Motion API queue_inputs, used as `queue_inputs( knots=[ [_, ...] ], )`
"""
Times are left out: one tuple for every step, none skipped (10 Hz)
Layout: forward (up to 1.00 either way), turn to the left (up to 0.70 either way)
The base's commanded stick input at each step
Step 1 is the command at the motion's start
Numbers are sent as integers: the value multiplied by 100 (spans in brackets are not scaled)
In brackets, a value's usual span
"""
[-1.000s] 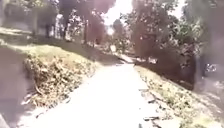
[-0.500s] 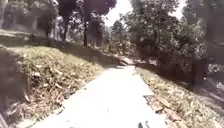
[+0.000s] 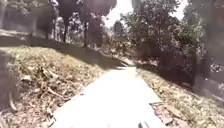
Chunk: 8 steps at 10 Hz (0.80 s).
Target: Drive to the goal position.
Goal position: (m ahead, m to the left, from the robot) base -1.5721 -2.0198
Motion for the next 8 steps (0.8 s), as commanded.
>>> queue_inputs(
  knots=[
    [50, 0],
    [50, 0],
    [50, 0],
    [50, -4],
    [50, -19],
    [50, -46],
    [50, -50],
    [50, -44]
  ],
)
